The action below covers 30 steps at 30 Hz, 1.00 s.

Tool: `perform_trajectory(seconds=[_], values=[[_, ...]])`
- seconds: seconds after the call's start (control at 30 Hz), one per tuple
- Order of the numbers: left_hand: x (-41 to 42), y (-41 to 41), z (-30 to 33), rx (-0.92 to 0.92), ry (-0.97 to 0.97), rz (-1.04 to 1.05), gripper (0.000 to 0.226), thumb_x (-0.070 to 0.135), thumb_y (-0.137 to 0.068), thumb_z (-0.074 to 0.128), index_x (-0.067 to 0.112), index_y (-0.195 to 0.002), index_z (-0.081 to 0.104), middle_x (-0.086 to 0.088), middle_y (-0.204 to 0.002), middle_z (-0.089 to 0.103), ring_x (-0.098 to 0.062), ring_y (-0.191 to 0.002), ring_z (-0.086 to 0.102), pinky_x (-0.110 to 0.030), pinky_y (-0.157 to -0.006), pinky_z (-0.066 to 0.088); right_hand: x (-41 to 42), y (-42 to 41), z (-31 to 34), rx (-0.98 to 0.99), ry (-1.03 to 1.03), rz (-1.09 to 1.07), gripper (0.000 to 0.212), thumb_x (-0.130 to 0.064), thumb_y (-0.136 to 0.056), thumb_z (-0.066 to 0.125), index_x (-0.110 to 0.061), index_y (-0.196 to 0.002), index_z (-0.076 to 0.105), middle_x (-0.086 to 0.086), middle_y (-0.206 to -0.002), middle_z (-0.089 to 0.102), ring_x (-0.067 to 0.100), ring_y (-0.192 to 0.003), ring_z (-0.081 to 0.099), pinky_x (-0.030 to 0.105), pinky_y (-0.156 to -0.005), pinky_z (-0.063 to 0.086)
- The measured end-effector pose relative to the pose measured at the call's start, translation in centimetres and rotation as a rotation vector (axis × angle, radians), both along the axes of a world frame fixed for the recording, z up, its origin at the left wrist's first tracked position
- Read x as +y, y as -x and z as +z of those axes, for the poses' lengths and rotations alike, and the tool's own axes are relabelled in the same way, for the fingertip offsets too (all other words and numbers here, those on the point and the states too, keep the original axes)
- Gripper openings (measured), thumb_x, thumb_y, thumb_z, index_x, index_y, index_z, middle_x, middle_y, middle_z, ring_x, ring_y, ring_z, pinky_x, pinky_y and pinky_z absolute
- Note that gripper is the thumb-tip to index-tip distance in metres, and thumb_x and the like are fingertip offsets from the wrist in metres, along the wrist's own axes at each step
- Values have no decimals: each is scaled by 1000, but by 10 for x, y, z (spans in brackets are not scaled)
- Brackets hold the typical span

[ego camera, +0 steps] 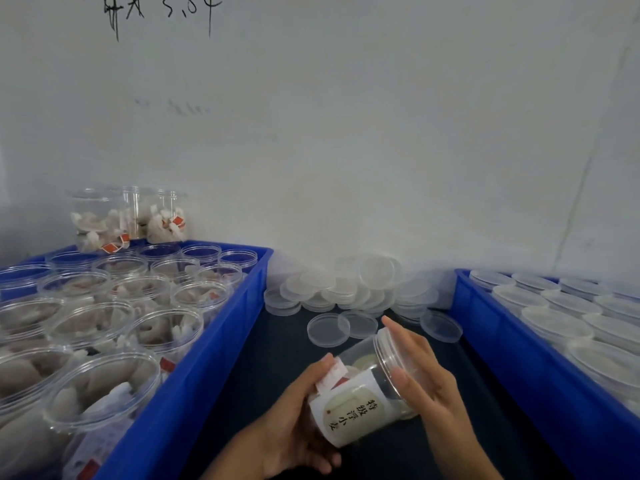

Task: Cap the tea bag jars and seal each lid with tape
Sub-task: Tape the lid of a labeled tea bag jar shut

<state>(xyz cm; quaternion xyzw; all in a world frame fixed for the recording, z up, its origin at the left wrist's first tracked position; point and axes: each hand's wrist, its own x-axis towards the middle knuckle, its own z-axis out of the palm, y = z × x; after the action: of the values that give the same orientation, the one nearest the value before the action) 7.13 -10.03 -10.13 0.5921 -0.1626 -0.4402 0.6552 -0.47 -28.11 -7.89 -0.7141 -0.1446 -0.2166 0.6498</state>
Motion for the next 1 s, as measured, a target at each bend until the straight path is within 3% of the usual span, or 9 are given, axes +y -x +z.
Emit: perform_trajectory(seconds=[0.13,0.37,0.5,0.57,0.67,0.73,0.8,0.87,1.0], values=[[4,-2,2,119,-20,-97,81,81,-68,46,20,-115,72,-16,-96,69,-22,-69,64,-21,-48,47,-11,0,3,35,62,71,58,-47,-73,69,-34,-128,60,-6,-134,48,19,-121,54,41,-88,55],[3,-1,2,150,77,-109,75,76,-76,41,19,-112,73,-16,-96,70,-29,-81,68,-31,-61,57,-5,1,8,22,21,42,45,-39,-79,64,-35,-124,63,-6,-128,54,19,-112,61,24,-79,55],[-7,4,1,56,259,144,46,56,-82,60,23,-111,73,-18,-106,72,-35,-94,71,-42,-70,59,8,-3,3,17,-60,-93,38,-43,-86,58,-50,-123,57,-10,-128,54,14,-107,64,22,-74,56],[-13,8,0,-97,288,295,52,50,-80,69,25,-124,60,-13,-114,71,-30,-101,70,-41,-76,59,17,-6,0,70,-152,-158,30,-50,-90,56,-56,-120,56,-9,-127,56,5,-102,65,19,-69,56],[-17,15,0,-352,220,441,64,47,-72,77,33,-127,46,-6,-123,65,-20,-102,69,-43,-89,56,19,-11,-7,192,-250,-175,35,-55,-87,49,-54,-121,55,-9,-117,65,10,-99,68,28,-70,59],[-17,18,-1,-388,240,478,58,41,-74,74,31,-124,47,-6,-120,66,-20,-99,70,-42,-87,56,15,-11,-6,234,-230,-166,44,-66,-82,51,-54,-124,52,-9,-121,63,13,-103,67,35,-80,57],[-16,19,2,-283,279,446,50,42,-77,73,26,-121,56,-8,-110,72,-22,-90,72,-37,-74,58,9,-7,-4,168,-128,-141,53,-77,-76,49,-58,-126,49,-15,-129,54,4,-111,61,24,-89,53],[-14,21,6,-124,282,347,44,50,-70,66,25,-105,72,-12,-100,74,-24,-79,70,-31,-59,51,5,-1,-1,45,42,-123,54,-69,-78,45,-58,-131,44,-24,-131,47,-9,-115,51,5,-82,46],[-10,21,8,-20,232,209,44,56,-73,57,24,-94,78,-17,-95,72,-29,-75,65,-31,-60,48,1,3,-4,-139,267,-165,50,-50,-89,46,-45,-139,42,-15,-135,43,3,-122,49,13,-87,48]])
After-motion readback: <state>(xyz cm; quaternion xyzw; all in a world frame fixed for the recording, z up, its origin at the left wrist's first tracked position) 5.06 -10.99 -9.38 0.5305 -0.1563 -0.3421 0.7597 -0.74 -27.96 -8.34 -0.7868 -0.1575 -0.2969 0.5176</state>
